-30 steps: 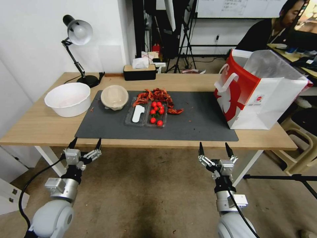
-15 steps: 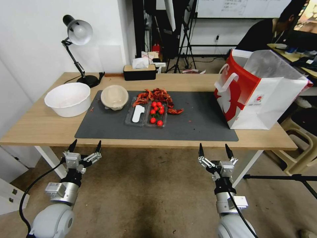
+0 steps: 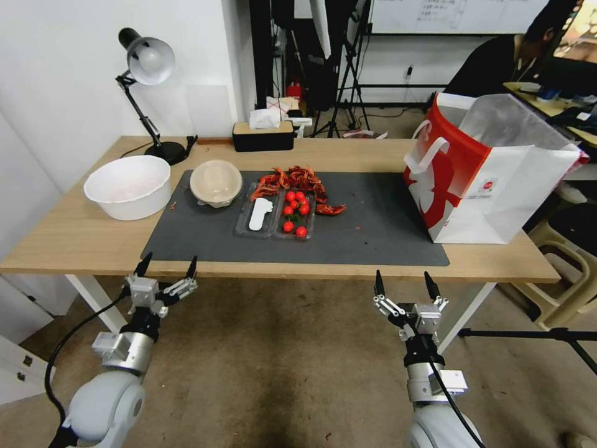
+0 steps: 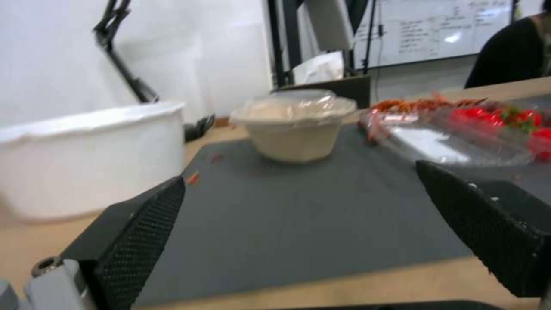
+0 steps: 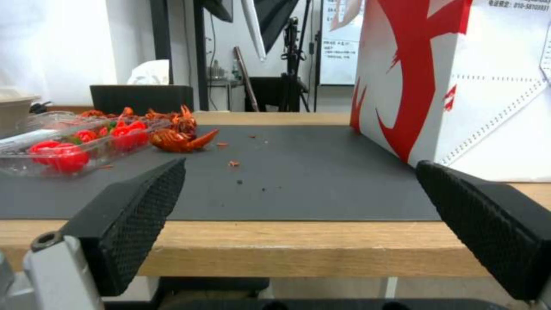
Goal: Pick up the trash from the table and place it into the takeout bag.
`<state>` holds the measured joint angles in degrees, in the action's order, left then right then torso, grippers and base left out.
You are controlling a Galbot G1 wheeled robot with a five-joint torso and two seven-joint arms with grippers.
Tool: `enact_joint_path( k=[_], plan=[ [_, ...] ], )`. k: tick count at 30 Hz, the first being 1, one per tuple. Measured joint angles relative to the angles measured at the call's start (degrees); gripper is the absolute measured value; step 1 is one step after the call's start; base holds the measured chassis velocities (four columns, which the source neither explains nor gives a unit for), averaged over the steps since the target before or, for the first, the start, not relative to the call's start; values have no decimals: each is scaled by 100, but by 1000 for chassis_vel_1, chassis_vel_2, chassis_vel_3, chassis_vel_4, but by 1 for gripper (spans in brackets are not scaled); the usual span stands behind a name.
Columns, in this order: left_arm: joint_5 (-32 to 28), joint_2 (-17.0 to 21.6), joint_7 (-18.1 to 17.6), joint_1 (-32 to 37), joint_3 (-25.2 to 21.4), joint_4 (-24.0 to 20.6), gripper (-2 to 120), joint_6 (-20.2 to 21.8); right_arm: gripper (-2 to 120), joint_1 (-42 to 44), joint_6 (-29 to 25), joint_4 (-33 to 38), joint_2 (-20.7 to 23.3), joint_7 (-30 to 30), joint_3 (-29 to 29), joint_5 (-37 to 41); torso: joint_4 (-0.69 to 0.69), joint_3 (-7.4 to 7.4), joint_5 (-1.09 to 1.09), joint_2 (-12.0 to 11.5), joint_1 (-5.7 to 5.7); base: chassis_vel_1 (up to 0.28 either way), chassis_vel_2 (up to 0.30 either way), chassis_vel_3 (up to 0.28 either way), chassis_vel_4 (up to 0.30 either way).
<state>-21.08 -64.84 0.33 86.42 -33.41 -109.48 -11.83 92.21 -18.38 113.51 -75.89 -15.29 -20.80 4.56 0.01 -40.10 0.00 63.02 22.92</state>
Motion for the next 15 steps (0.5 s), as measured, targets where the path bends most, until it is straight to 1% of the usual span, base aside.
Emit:
enact_joint_path(
  k=[2, 3, 4, 6, 8, 9, 13, 14, 15],
  plan=[
    [22, 34, 0, -87, 54, 26, 100, 17, 100, 1, -1, -5, 0, -1, -3, 0, 0, 0, -1, 0, 0, 0, 0, 0, 0],
    [71, 186, 2, -402, 277, 138, 100, 109, 100, 1, -2, -22, 0, -6, -18, 0, -1, 0, 0, 0, 0, 0, 0, 0, 0],
    [94, 242, 2, -553, 374, 193, 100, 144, 100, -3, -2, -26, -1, -7, -19, 0, 0, 0, 0, 0, 0, 0, 0, 0, 0],
    [109, 274, 2, -634, 429, 222, 100, 160, 100, -5, -2, -27, -1, -7, -19, 0, -1, 0, 0, 0, 0, 0, 0, 0, 0],
    [241, 417, 2, -1048, 688, 421, 100, 198, 100, -25, 8, -34, -3, -9, -21, 0, -1, 0, 0, 0, 0, 0, 0, 0, 0],
    [241, 417, 2, -1048, 688, 421, 100, 198, 100, -25, 8, -34, -3, -9, -21, 0, -1, 0, 0, 0, 0, 0, 0, 0, 0],
    [468, 641, -4, -1630, 1058, 835, 100, 198, 100, -49, 34, -48, -23, -10, -19, -8, -2, 0, 0, 0, 0, 0, 0, 0, 0],
    [468, 641, -4, -1630, 1058, 835, 100, 198, 100, -49, 34, -48, -23, -10, -19, -8, -2, 0, 0, 0, 0, 0, 0, 0, 0],
    [574, 749, -4, -1854, 1205, 1032, 100, 191, 100, -50, 40, -51, -31, -10, -18, -12, 0, -1, -1, 0, 0, 0, 0, 0, 0]
  ],
)
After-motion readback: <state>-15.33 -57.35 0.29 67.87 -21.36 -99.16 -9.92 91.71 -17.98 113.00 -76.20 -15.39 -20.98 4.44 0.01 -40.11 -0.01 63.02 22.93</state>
